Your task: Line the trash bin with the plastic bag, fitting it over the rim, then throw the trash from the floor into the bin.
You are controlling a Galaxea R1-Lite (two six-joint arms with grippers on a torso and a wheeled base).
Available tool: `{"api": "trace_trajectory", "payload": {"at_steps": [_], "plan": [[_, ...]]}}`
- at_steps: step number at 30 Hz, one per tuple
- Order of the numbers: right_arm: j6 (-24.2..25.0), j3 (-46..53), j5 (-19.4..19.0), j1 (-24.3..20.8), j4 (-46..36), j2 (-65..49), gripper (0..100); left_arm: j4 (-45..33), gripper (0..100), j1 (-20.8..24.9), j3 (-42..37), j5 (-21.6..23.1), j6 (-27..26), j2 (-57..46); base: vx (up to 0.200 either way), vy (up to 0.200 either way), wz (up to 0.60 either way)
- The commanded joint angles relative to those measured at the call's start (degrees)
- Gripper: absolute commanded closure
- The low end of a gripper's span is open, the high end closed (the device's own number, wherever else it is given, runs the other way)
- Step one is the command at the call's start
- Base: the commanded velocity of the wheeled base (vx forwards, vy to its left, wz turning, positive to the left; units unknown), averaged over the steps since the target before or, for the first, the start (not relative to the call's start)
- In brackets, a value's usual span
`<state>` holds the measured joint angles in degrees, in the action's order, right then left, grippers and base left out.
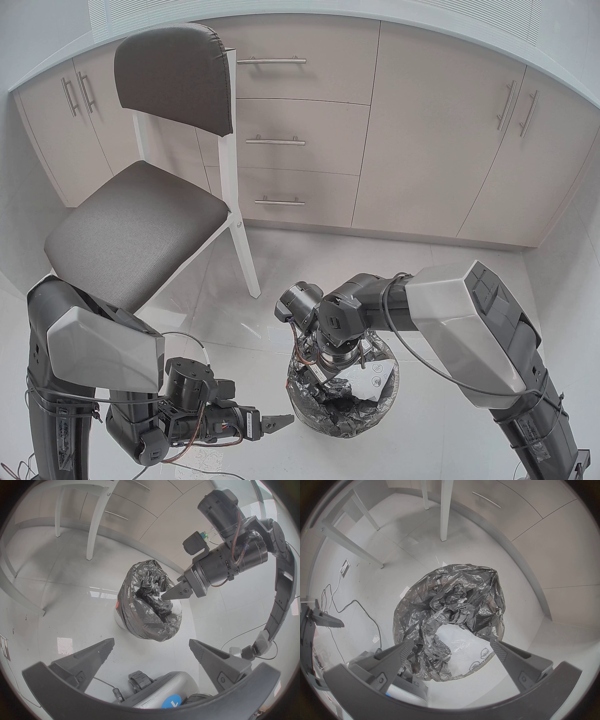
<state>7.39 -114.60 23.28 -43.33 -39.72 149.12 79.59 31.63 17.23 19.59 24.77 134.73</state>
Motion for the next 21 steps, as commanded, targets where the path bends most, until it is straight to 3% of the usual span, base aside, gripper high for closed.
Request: {"api": "trace_trajectory", "payload": {"at_steps": [1, 9, 10, 21], "plan": [[0.00, 0.01, 0.01, 0.17, 0.25, 0.47, 0, 0.04, 0, 0.01, 0.00, 0.01, 0.01, 0.09, 0.000, 0.000, 0.00], [0.00, 0.01, 0.01, 0.43, 1.31, 0.56, 0, 0.04, 0, 0.01, 0.00, 0.01, 0.01, 0.09, 0.000, 0.000, 0.00], [0.00, 0.01, 0.01, 0.43, 1.31, 0.47, 100, 0.04, 0, 0.01, 0.00, 0.01, 0.01, 0.09, 0.000, 0.000, 0.00], [0.17, 0.01, -0.08, 0.52, 1.48, 0.30, 100, 0.04, 0, 0.01, 0.00, 0.01, -0.07, 0.09, 0.000, 0.000, 0.00]]}}
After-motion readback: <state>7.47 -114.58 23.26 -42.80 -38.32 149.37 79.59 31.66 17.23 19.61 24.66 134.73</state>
